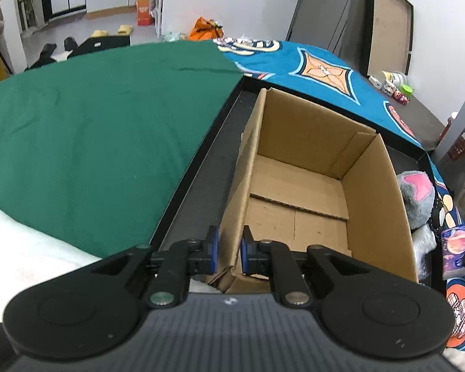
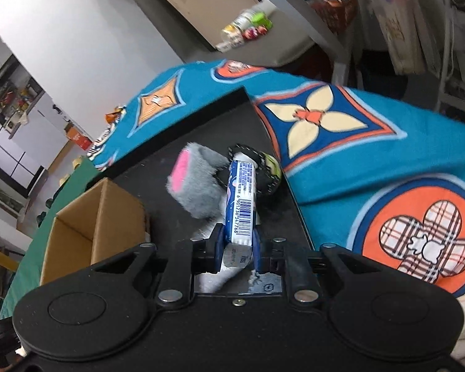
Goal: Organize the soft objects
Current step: 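Carry the tissue pack with the right gripper into the cardboard box and release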
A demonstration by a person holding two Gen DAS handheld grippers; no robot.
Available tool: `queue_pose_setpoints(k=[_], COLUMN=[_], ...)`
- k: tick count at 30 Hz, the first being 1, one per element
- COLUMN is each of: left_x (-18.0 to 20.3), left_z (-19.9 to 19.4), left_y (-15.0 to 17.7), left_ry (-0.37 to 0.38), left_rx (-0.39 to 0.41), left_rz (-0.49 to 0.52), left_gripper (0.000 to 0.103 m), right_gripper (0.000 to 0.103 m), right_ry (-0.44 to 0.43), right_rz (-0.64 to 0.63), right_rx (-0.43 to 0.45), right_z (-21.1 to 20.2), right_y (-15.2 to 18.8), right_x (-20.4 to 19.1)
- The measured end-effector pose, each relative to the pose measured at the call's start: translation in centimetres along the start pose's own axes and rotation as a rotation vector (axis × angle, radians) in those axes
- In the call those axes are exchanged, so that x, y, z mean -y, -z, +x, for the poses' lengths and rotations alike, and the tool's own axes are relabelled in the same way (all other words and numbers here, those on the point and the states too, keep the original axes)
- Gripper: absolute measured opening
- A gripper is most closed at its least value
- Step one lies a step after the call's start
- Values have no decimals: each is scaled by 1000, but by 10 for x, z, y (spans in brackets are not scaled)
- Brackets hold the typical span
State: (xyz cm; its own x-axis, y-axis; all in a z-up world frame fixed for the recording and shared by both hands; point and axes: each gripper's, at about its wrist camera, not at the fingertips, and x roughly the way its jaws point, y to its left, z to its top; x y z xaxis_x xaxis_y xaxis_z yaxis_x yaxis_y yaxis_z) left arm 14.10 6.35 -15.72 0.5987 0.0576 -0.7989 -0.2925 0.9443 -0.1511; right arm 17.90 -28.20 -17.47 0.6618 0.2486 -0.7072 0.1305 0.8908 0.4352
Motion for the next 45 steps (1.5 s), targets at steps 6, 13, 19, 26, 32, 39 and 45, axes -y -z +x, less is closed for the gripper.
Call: queue_pose_setpoints(k=[6,13,19,26,32,39,45], left_x=[-2,-3,-6,-10,-16,-21,-25], left_z=[-1,-2,-1,1,2,1,2], left_y=[2,2,1,0,-2,0,-1], left_ry=[3,-10,0,7,24,40,55], left_rx=[17,60,76,95,97,97,97], left_rz=[0,-2,-17,-39,-66,-76,-84], left_gripper=[13,13,12,12,13,13,13], right_gripper=[19,19,19,19,19,19,19], right_ry=[-11,-40,-81,-127,-168,-174,-170], right_rz=[-25,-87,-128,-177,-216,-260,-275], right_rx=[24,32,31,32,29,-8,-41], right_z=[-11,-15,-15,-15,-13,-1,10], right_y=[-1,4,7,10,12,26,36], right_x=[-13,-45,-74,-109,-140,-166,-183])
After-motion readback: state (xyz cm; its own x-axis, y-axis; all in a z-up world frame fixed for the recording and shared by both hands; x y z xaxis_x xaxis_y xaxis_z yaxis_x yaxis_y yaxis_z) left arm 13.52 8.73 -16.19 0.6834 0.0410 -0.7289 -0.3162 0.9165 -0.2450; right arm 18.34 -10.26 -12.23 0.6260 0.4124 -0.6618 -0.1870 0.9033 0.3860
